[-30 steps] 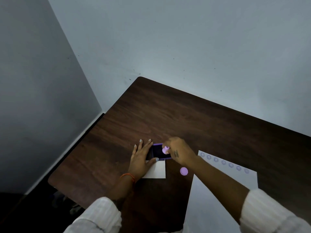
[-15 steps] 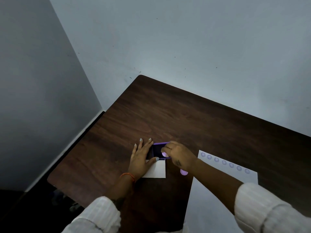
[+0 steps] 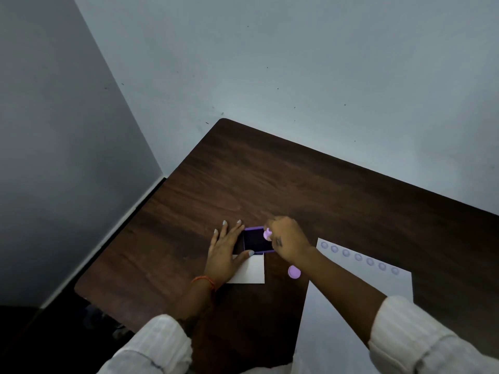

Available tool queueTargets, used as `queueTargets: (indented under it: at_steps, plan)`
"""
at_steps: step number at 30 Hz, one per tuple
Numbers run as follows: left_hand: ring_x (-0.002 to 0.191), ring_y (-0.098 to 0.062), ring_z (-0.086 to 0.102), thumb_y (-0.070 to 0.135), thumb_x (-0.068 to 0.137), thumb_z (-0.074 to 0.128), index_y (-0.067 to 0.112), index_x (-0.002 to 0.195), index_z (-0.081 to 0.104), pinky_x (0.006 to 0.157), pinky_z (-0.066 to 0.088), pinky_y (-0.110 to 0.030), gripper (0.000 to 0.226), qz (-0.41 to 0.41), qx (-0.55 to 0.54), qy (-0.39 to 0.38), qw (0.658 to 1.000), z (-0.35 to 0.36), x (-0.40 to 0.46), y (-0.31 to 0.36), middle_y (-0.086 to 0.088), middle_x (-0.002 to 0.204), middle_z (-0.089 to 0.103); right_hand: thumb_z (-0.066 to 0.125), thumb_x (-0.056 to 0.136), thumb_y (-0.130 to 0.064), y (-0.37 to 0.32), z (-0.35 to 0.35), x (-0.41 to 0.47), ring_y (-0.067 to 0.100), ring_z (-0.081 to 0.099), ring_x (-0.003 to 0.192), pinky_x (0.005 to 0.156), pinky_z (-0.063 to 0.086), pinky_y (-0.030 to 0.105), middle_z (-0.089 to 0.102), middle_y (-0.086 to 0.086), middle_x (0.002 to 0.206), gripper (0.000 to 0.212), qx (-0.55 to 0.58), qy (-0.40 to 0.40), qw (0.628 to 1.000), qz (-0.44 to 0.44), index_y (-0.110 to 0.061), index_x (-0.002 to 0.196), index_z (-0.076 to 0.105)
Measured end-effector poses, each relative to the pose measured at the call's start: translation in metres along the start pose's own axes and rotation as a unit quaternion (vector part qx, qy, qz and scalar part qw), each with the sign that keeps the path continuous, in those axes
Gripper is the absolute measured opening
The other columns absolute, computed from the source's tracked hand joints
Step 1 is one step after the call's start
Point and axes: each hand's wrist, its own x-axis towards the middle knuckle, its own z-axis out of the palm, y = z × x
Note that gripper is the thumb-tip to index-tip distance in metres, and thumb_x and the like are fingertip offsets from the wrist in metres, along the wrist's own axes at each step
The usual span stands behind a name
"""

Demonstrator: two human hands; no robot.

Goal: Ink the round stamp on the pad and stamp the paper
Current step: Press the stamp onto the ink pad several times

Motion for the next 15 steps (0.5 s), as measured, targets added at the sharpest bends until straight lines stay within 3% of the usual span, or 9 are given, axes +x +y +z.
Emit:
queueTargets:
  at_steps: [2,6,11,15]
  plan:
    - [0.146,-0.018,0.0,0.042,0.087,0.056,0.024,0.143,0.027,0.118,-0.004,-0.038,0.066,0.0,0.003,0.001,1.0,0.001,0.0,0.0,0.004,0.156,0.021,0.052,0.09,-0.012,0.0,-0.005,0.003,0.03,0.061,0.097,0.088,0.052,0.041,0.066,0.018,0.107,0.02,-0.005,-0.014,1.0,0.013,-0.002,0.103,0.063]
    - [0.146,-0.017,-0.001,0.043,0.087,0.056,0.024,0.143,0.026,0.117,-0.006,-0.037,0.066,0.0,0.005,0.001,1.0,0.001,0.0,-0.001,0.004,0.156,0.02,0.057,0.086,-0.009,-0.004,0.008,-0.012,0.03,0.047,0.121,0.102,0.042,0.038,0.05,0.017,0.132,0.037,-0.076,0.002,0.996,-0.039,-0.004,0.122,0.049]
    - [0.146,-0.017,0.0,0.041,0.086,0.057,0.024,0.142,0.027,0.118,-0.005,-0.037,0.066,-0.001,0.0,-0.002,1.0,-0.001,0.0,0.0,0.004,0.156,0.021,0.05,0.088,-0.009,0.008,-0.014,-0.005,0.031,0.062,0.096,0.087,0.049,0.036,0.066,0.021,0.104,0.021,0.035,-0.038,0.999,0.017,0.002,0.098,0.065]
    - [0.146,-0.017,0.0,0.041,0.086,0.058,0.024,0.142,0.028,0.118,-0.004,-0.037,0.066,0.002,-0.002,0.004,1.0,0.0,0.001,0.0,0.004,0.156,0.022,0.053,0.084,0.001,0.016,0.005,-0.023,0.034,0.055,0.108,0.092,0.044,0.039,0.061,0.021,0.114,0.025,0.013,-0.01,0.999,-0.05,-0.002,0.107,0.063]
